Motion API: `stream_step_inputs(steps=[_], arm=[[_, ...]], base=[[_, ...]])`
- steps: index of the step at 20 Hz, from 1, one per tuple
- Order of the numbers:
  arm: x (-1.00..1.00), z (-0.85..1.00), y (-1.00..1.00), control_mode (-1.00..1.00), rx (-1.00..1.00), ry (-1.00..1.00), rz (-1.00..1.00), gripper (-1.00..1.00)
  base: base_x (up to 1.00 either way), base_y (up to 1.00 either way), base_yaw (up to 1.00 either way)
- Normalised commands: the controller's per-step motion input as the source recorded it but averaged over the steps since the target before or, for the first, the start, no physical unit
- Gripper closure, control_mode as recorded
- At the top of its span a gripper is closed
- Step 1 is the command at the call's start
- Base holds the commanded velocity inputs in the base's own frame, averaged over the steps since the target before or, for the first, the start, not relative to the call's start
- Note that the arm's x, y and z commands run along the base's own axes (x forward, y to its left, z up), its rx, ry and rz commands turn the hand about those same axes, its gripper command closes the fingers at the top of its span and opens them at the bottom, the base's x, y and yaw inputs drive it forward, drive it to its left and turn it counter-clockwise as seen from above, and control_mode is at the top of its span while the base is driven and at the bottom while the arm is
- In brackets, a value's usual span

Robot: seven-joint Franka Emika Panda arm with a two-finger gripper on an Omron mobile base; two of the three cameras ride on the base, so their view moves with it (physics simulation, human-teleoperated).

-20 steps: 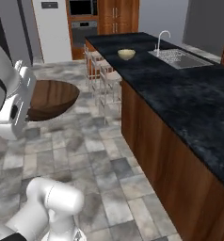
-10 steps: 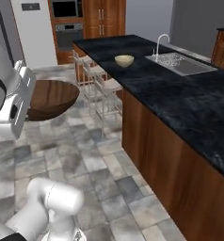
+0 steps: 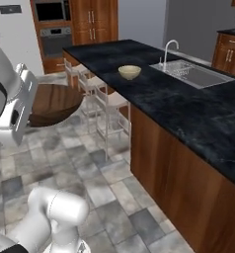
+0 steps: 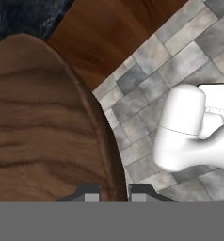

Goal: Pick up the bowls from the cabinet and place each bowl in front of a stool on the dining counter.

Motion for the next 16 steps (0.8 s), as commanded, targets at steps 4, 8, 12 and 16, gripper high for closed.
stream_step_inputs(steps=[4,8,12,16], arm=[[0.0,0.0,0.0,1.0,0.0,0.0,0.0,1.0],[0.0,0.0,0.0,1.0,0.0,0.0,0.0,1.0],[0.0,0.0,0.0,1.0,0.0,0.0,0.0,1.0],[0.0,0.0,0.0,1.0,0.0,0.0,0.0,1.0]], base=[[1.0,1.0,-0.23],[1.0,1.0,-0.24],[1.0,1.0,-0.25],[1.0,1.0,-0.31]])
